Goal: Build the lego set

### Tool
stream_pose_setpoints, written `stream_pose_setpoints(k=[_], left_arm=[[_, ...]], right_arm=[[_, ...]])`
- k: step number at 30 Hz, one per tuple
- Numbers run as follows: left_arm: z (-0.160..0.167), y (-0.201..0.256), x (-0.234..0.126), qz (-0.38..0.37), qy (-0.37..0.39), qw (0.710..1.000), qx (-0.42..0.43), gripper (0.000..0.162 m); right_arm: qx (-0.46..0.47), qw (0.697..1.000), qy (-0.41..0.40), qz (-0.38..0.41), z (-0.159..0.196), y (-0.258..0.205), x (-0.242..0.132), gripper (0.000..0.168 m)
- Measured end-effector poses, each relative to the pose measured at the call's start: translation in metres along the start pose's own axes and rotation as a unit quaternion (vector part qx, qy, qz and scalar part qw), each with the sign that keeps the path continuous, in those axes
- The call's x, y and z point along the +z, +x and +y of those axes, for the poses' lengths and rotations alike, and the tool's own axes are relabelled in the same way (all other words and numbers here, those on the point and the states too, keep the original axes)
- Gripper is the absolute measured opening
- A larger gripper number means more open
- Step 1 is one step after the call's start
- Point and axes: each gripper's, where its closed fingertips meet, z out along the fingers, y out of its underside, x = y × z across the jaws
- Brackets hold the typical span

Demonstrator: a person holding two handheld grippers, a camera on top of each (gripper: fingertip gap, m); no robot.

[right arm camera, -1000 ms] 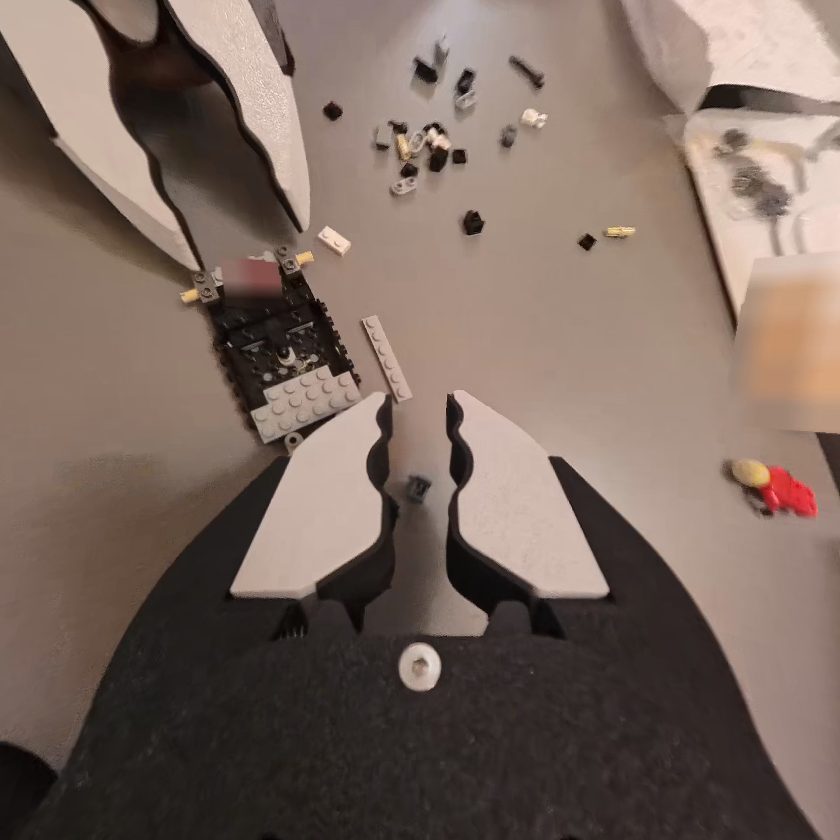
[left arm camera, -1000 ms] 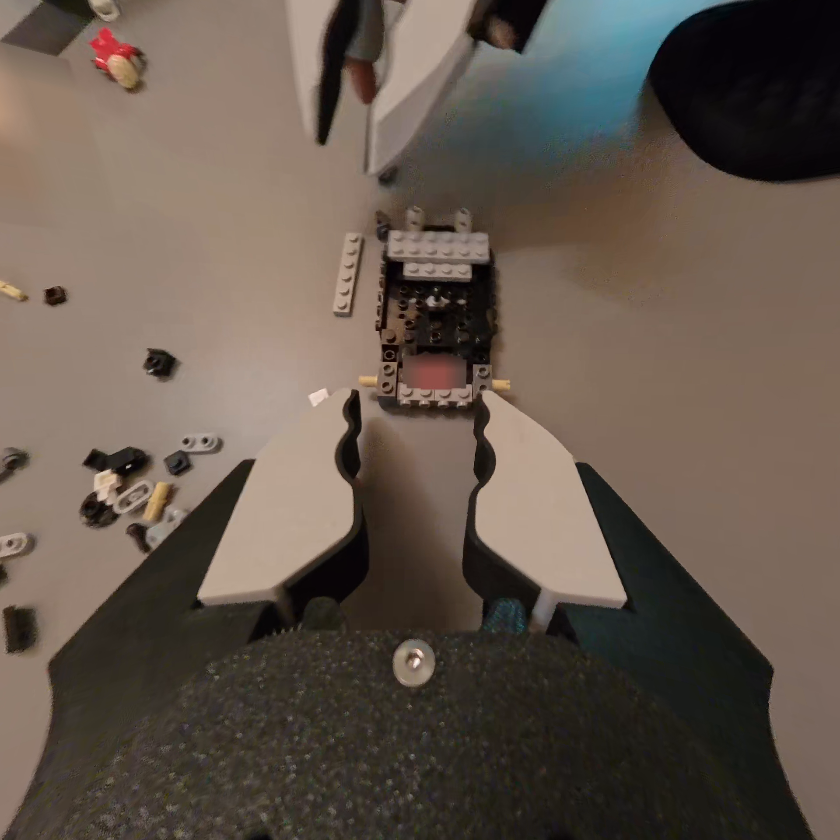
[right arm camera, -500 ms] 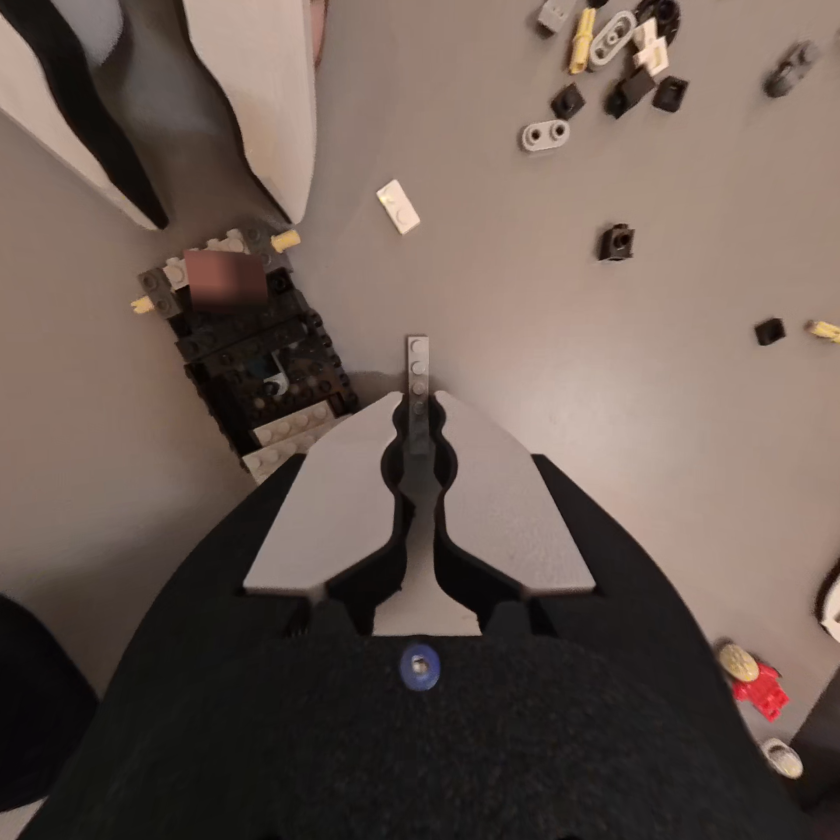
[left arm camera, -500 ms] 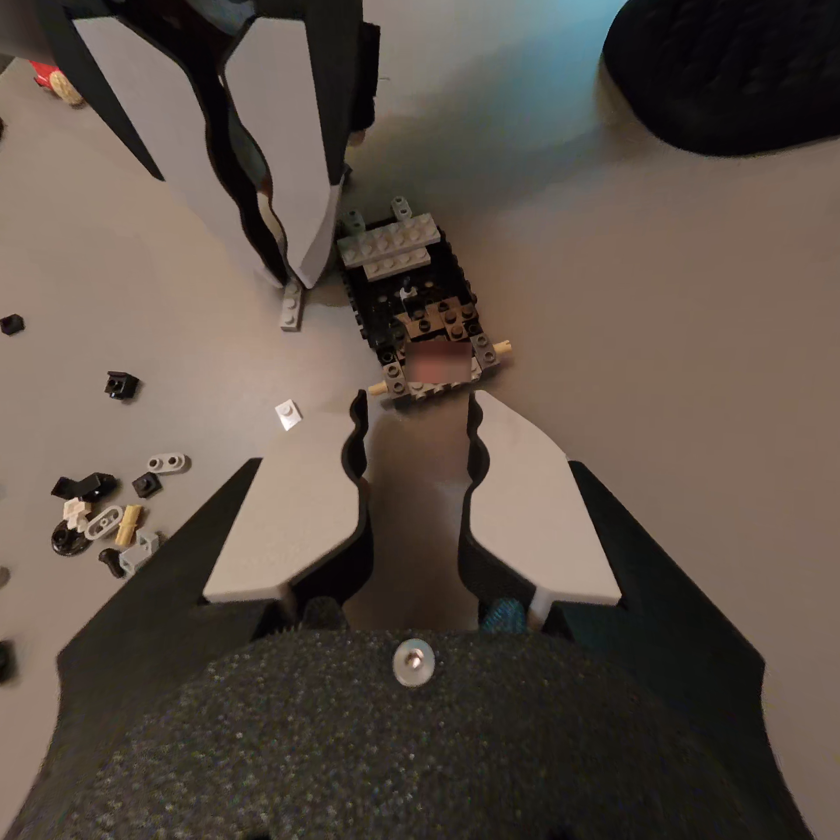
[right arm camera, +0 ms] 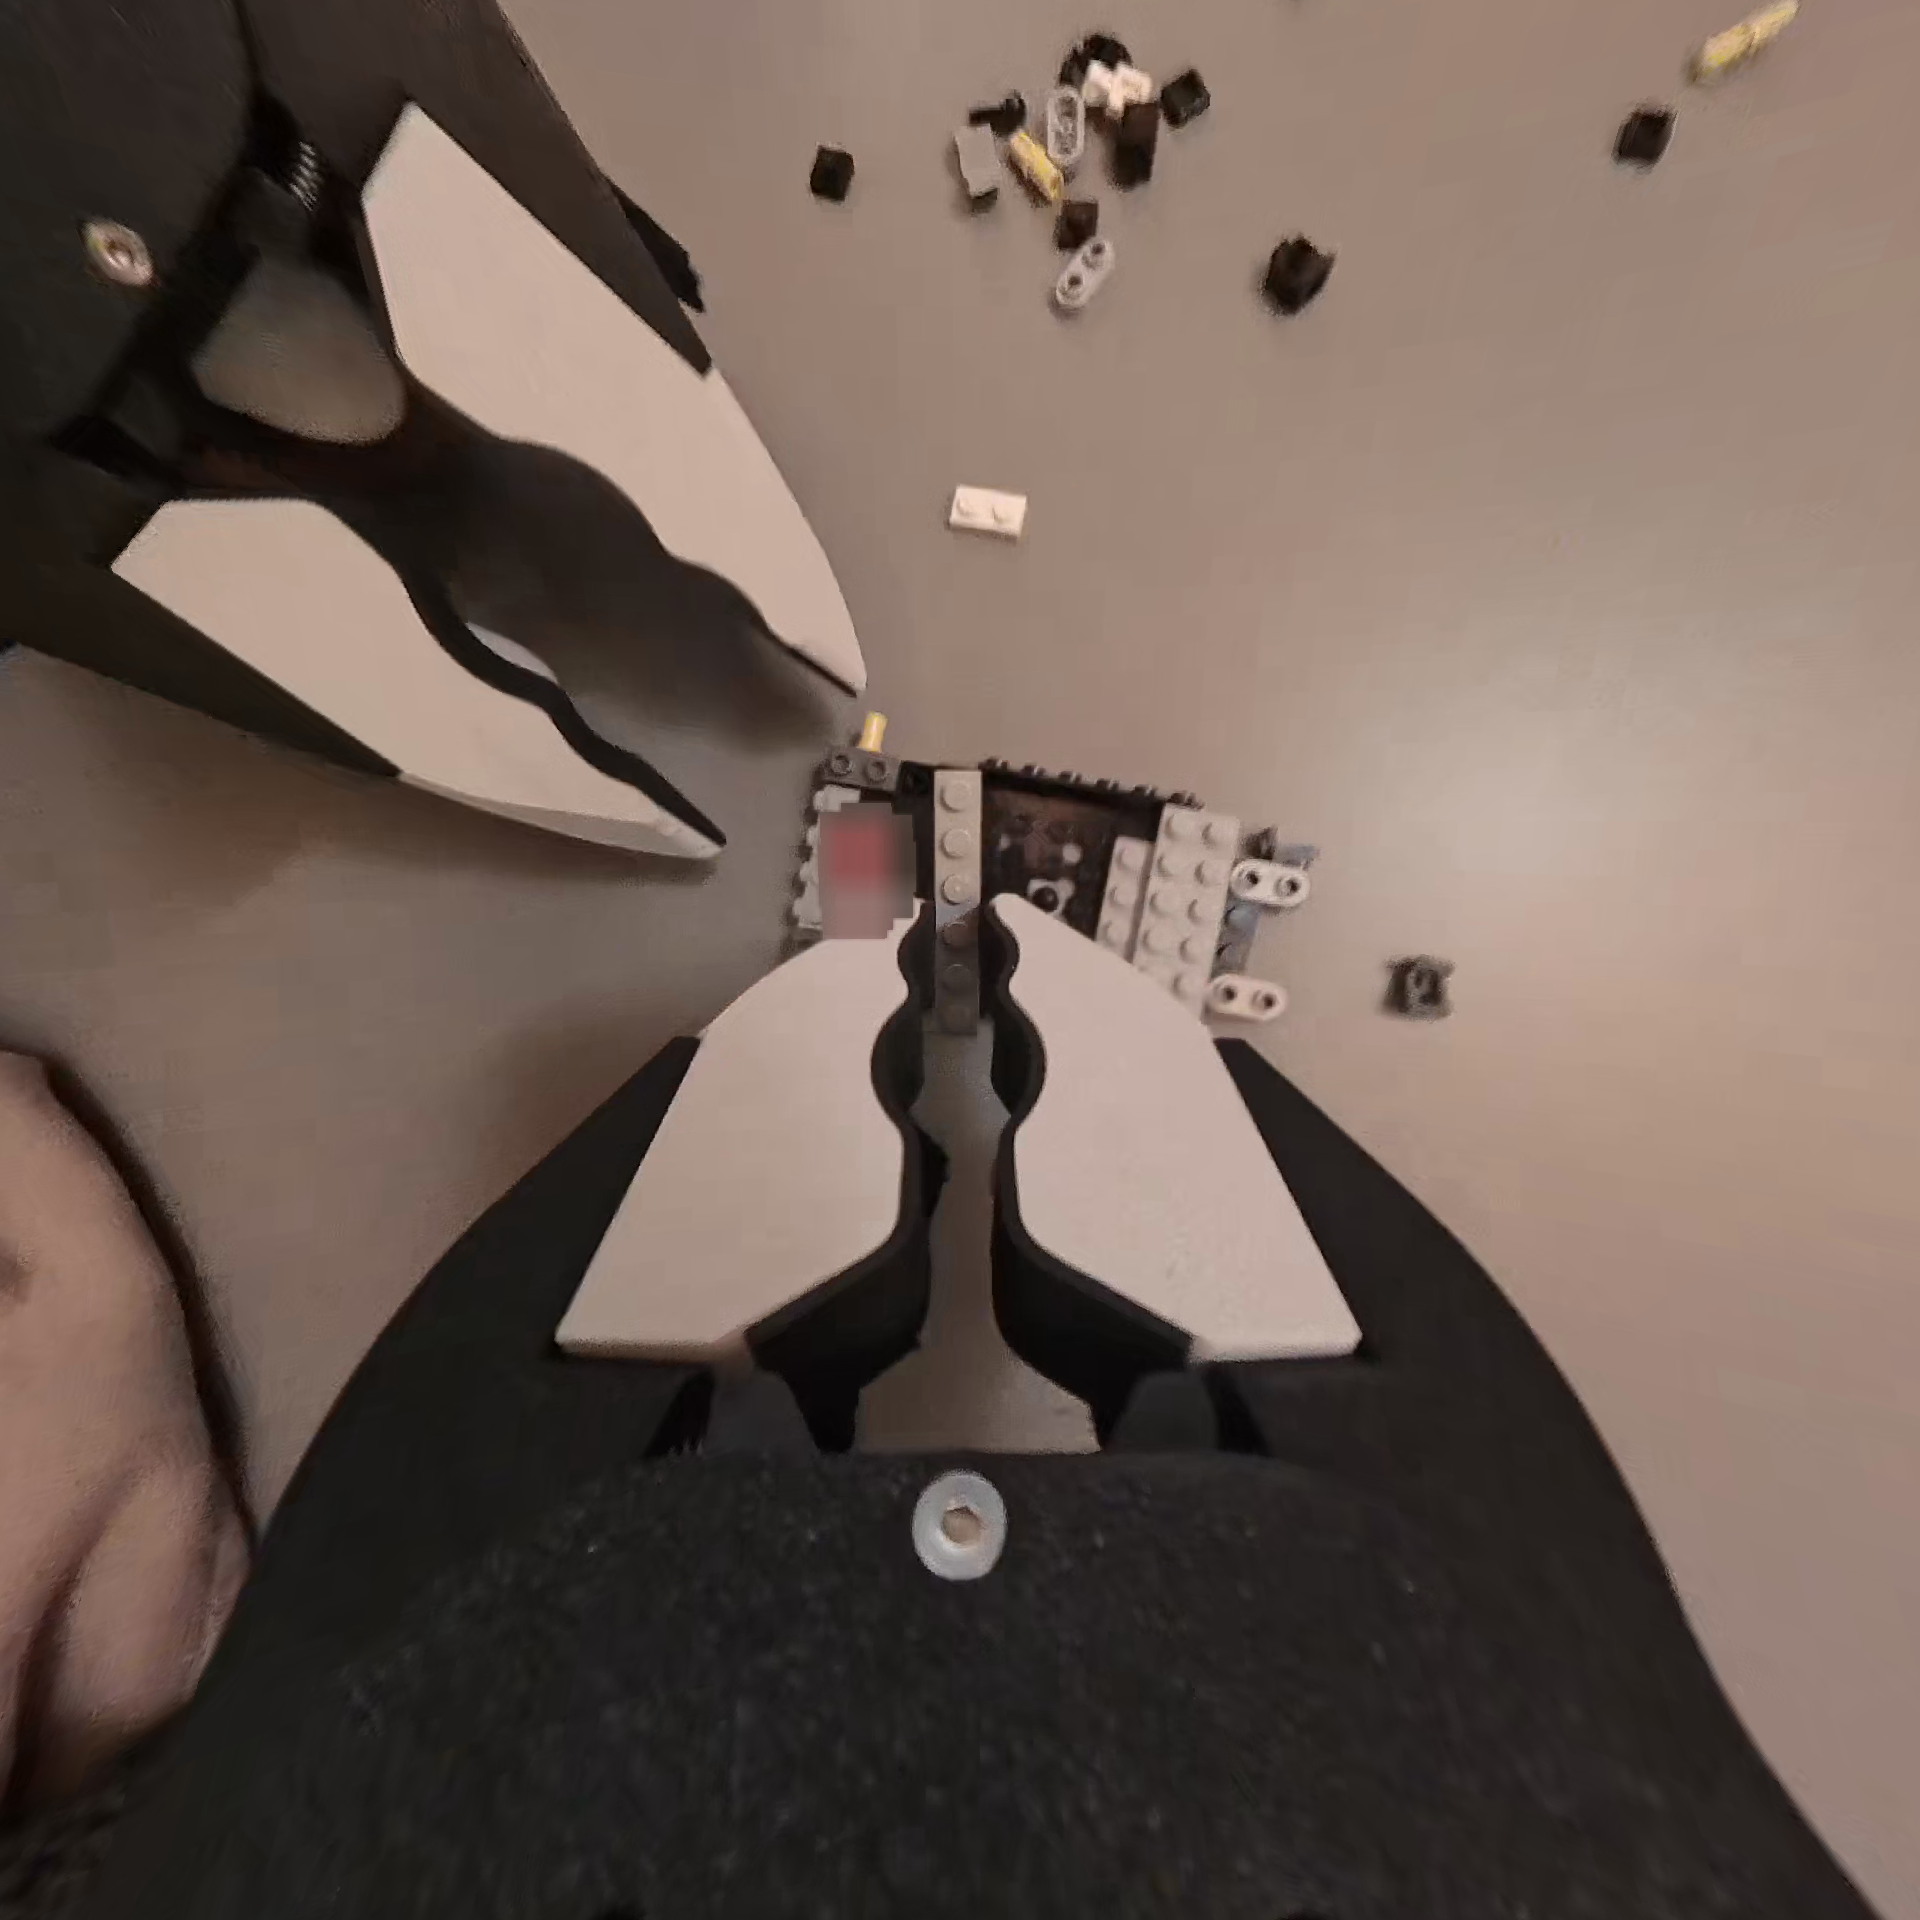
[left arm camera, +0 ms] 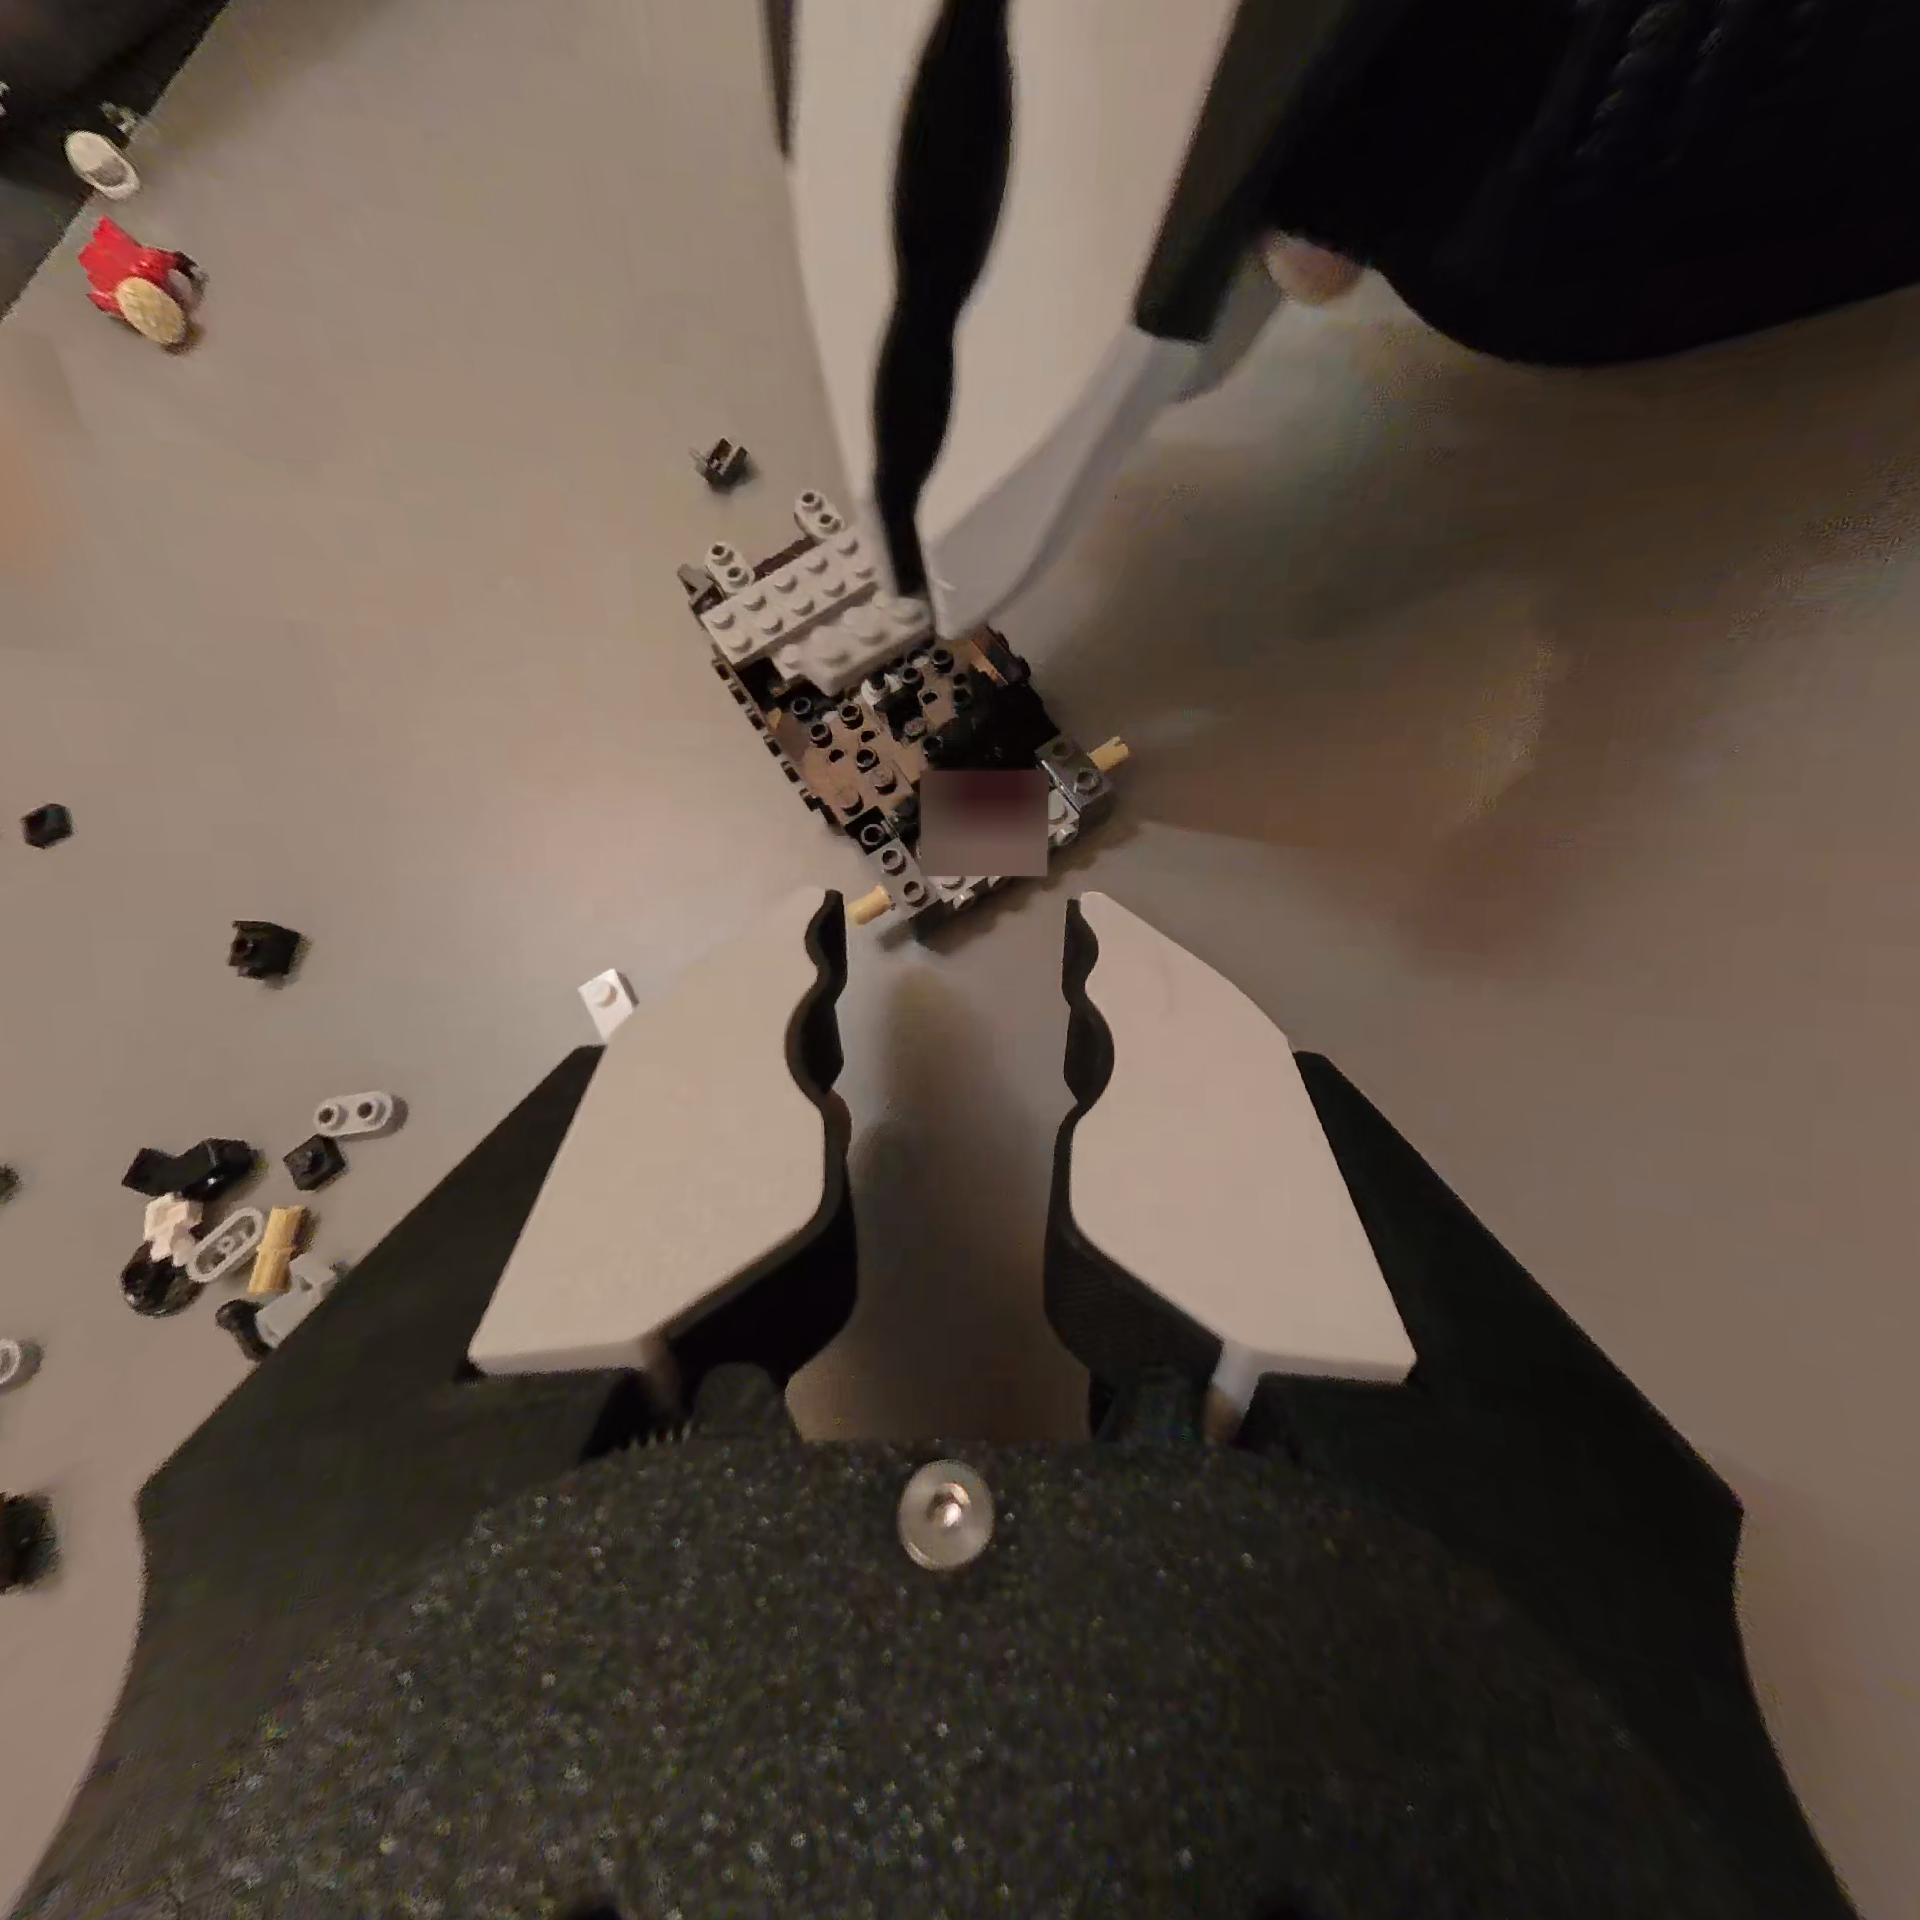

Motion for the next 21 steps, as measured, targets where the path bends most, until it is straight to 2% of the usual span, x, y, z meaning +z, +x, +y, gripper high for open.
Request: stream_pose_setpoints(k=[6,14,21], left_arm=[[0.0,-0.006,-0.005,-0.016,0.001,1.0,-0.003,0.037],[0.004,-0.008,-0.001,-0.019,-0.004,1.0,-0.011,0.033],[-0.01,-0.017,-0.009,-0.031,0.052,0.997,-0.045,0.012]], right_arm=[[0.033,0.999,-0.002,0.014,0.006,-0.009,0.008,0.007],[0.028,0.999,-0.01,0.018,0.007,-0.01,0.018,0.007],[0.021,1.0,-0.003,0.018,0.002,-0.008,0.02,0.007]])
